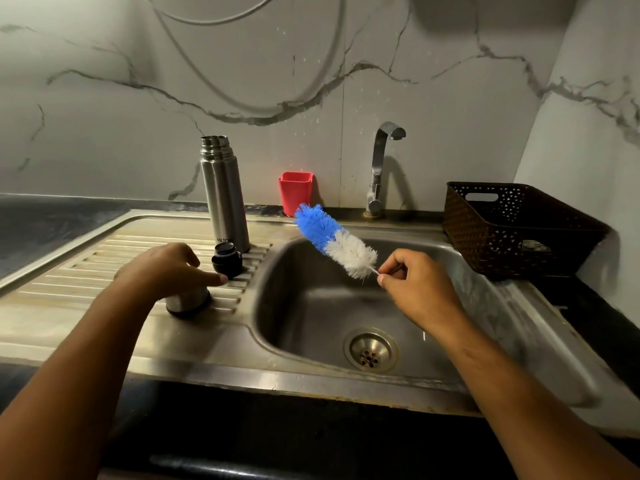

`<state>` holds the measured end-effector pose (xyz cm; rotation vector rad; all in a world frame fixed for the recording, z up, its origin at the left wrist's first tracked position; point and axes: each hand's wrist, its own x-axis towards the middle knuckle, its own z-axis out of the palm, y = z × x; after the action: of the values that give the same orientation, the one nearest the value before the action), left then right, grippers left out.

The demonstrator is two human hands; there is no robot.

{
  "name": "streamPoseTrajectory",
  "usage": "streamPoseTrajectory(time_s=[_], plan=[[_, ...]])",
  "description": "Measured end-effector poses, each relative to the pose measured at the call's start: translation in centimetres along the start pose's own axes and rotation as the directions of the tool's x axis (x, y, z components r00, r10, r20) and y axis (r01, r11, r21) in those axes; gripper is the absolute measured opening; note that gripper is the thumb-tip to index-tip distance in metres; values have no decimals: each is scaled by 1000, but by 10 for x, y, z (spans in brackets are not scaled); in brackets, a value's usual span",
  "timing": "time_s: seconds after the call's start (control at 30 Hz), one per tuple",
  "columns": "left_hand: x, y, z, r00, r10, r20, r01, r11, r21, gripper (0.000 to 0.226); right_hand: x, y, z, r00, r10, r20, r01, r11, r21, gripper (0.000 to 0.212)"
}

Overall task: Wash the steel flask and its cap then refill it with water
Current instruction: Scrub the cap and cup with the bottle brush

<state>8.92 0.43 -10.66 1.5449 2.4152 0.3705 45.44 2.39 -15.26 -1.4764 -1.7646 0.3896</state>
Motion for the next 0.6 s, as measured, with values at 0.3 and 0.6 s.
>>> streamPoseTrajectory(time_s=[0.3,0.6], plan=[[-23,-1,2,1000,-8,23,12,987,-159,68,-4,-4,0,1000,-9,20,8,1000,7,13],[-47,89,10,948,320,-7,-264,770,-581,55,4,4,-6,998,42,-46,-39,997,69,16]])
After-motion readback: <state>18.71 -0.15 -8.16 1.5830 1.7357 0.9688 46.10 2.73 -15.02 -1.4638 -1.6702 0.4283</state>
